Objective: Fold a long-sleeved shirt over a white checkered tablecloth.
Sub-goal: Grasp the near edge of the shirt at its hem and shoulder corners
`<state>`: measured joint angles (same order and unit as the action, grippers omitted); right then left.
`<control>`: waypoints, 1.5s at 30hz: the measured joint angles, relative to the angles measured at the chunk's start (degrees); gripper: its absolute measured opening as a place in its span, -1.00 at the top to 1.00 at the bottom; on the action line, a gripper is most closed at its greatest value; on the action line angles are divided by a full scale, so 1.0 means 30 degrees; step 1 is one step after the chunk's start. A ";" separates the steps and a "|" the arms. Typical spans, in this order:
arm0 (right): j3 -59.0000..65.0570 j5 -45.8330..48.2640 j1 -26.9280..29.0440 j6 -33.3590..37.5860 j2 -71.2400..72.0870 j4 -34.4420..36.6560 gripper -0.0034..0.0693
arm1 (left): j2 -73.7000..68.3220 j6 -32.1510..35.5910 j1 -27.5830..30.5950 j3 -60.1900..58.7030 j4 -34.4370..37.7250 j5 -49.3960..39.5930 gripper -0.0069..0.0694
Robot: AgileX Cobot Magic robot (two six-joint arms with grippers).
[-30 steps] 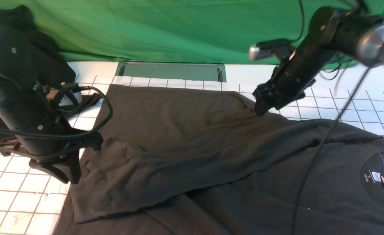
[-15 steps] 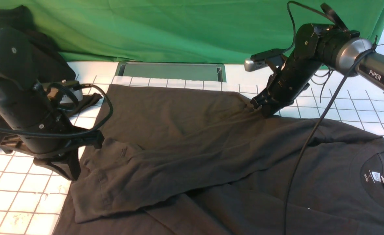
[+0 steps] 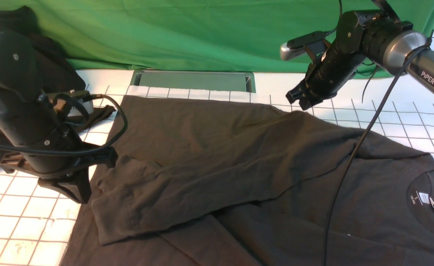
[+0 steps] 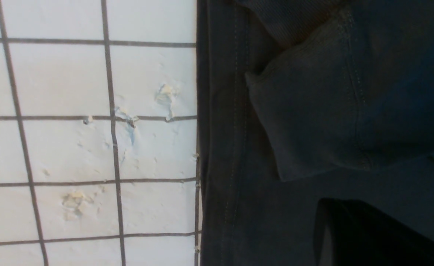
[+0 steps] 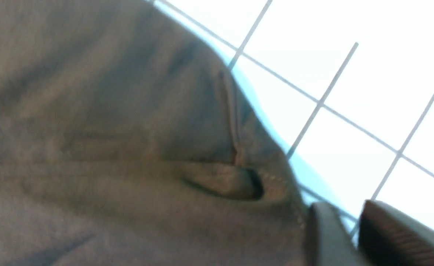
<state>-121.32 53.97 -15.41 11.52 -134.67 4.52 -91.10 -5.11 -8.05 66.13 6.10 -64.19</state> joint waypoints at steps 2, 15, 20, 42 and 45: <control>-0.0022 0.0373 0.0000 -0.0047 0.0099 -0.0019 -0.06 | 0.0041 0.0000 0.0000 0.0000 0.0000 -0.0260 0.80; 0.3479 0.4973 0.0000 -0.0176 0.6465 0.0195 0.82 | 0.4619 -0.0910 0.0000 -0.3619 -0.0402 -0.1145 0.80; 0.8140 0.5096 -0.0182 -0.0276 1.0081 0.0612 0.88 | 0.5360 -0.1098 0.0000 -0.6748 -0.0065 -0.0194 0.75; 1.6545 0.2290 -0.4100 -0.0954 1.5392 0.1135 0.82 | 0.2810 -0.0790 0.0000 -1.1629 -0.0934 0.4425 0.08; 1.6545 0.2639 -0.5165 -0.0677 1.5414 0.1171 0.81 | 0.2376 -0.0316 0.0000 -1.1153 -0.0534 0.3817 0.50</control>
<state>-71.69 61.88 -30.90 9.49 -88.43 8.04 -83.97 -6.06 -8.05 32.67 4.50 -52.73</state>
